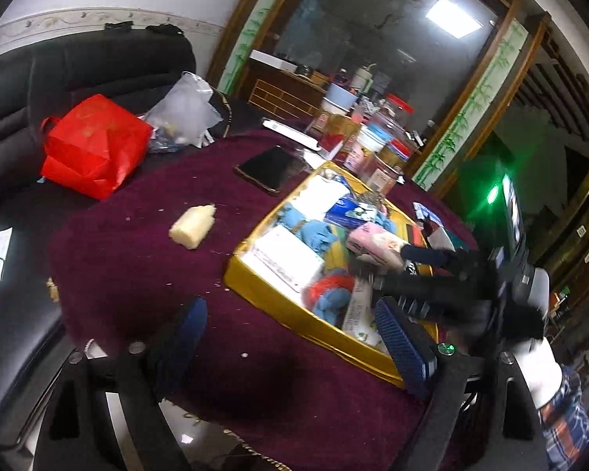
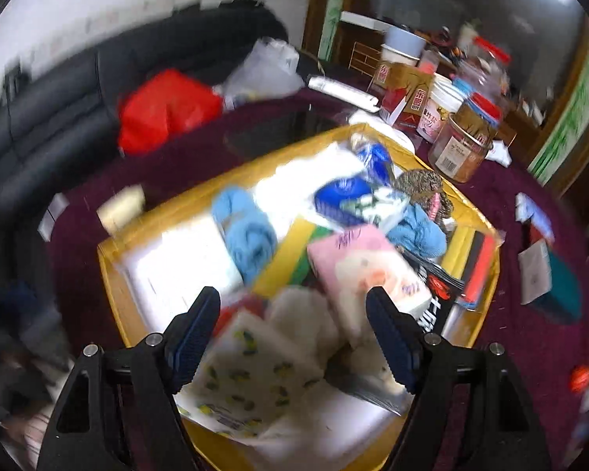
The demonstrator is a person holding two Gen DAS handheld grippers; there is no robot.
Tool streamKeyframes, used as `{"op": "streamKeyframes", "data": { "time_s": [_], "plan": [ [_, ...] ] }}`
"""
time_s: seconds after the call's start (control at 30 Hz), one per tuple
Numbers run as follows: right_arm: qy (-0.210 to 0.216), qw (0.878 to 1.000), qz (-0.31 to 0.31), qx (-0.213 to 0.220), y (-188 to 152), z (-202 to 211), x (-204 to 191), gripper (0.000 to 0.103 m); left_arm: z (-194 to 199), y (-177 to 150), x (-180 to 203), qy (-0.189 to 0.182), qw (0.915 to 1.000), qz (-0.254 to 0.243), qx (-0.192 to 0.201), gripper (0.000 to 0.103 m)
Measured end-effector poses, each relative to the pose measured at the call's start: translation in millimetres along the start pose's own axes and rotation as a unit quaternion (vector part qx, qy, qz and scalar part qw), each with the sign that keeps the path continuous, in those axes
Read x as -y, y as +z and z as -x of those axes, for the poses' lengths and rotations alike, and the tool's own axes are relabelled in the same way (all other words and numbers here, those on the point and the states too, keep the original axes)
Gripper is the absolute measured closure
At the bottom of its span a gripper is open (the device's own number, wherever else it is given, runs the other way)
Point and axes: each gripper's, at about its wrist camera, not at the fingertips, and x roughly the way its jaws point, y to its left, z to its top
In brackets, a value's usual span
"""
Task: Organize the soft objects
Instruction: 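Move the right gripper to the red plastic bag on the table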
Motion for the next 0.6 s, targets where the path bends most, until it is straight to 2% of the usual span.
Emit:
{"op": "streamKeyframes", "data": {
  "time_s": [0.1, 0.17, 0.23, 0.3, 0.43, 0.53, 0.6],
  "plan": [
    [-0.058, 0.997, 0.048, -0.021, -12.7, -8.6, -12.8, 0.027, 1.1, -1.5, -0.4, -0.004, 1.0, -0.004, -0.003, 0.012],
    [-0.088, 0.995, 0.041, -0.017, -23.4, -3.1, -2.4, 0.027, -0.8, -2.8, 2.3, -0.006, 0.9999, -0.012, -0.006, 0.012],
    [-0.098, 0.995, 0.018, -0.018, -37.9, 7.5, 17.8, 0.027, -4.2, -4.5, 7.5, -0.01, 0.9998, -0.017, -0.008, 0.012],
    [-0.099, 0.995, -0.005, -0.017, -49.8, 15.8, 37.1, 0.025, -9.6, -7.1, 15.5, -0.016, 0.9995, -0.023, -0.016, 0.012],
    [-0.067, 0.997, -0.047, -0.013, -60.0, 26.5, 62.5, 0.025, -12.7, -15.2, 38.7, -0.027, 0.9978, -0.053, -0.029, 0.012],
    [-0.039, 0.997, -0.069, 0.019, -64.6, 41.6, 68.6, 0.025, -6.9, -19.7, 55.6, -0.006, 0.9963, -0.085, -0.016, 0.011],
    [-0.029, 0.996, -0.078, 0.04, -65.4, 50.2, 68.2, 0.025, -1.8, -21.8, 67.5, 0.029, 0.9929, -0.115, 0.006, 0.01]
  ]
}}
